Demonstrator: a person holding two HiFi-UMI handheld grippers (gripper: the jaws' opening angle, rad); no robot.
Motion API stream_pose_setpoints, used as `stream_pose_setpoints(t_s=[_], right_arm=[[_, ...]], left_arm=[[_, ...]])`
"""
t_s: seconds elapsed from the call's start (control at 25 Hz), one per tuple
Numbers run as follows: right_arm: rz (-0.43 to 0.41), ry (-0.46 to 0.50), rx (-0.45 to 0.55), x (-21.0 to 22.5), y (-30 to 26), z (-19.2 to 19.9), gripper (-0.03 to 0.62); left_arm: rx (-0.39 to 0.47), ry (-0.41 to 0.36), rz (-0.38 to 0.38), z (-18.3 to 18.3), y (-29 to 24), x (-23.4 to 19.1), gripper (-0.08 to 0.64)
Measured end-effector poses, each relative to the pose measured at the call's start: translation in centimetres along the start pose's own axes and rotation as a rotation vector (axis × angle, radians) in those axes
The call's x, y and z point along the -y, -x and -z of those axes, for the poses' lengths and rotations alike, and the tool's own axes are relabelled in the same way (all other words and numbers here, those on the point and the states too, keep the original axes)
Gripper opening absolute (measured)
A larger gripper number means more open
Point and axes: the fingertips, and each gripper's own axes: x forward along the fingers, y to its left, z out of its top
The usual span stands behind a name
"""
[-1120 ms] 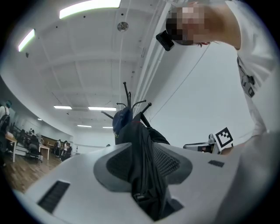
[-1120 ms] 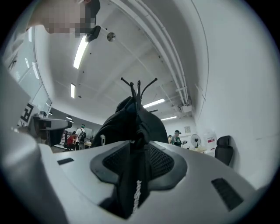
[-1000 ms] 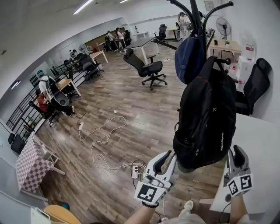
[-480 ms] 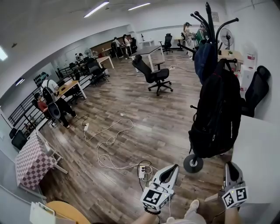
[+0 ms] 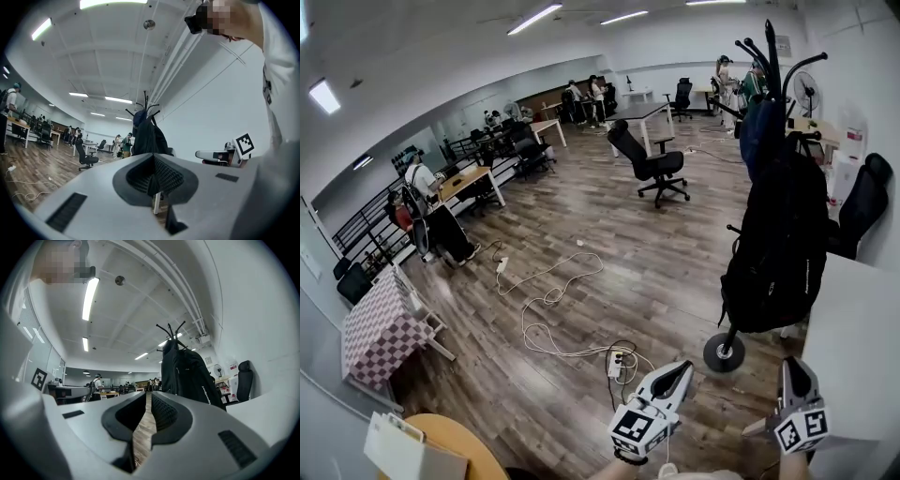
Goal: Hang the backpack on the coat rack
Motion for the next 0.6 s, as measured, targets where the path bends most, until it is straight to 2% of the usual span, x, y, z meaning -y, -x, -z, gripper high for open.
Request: stream_pose_setpoints(t_s=[0.16, 0.44, 0.6], right_arm=[[-0.025, -0.013, 0.004, 0.9, 1.7, -0.8, 0.046], [-0.024, -0.078, 0.012, 5.1, 5.3, -0.7, 0.046], [-0.074, -0.084, -0.019, 6.0, 8.0, -1.0, 0.046]], left_arm=[[-0.009, 0.010, 0.004, 0.3, -1.6, 2.5, 0.009], [-0.014, 0.036, 0.058, 1.3, -6.7, 8.5, 0.009], [-0.026, 0.030, 0.088, 1.4, -8.6, 12.7, 0.009]])
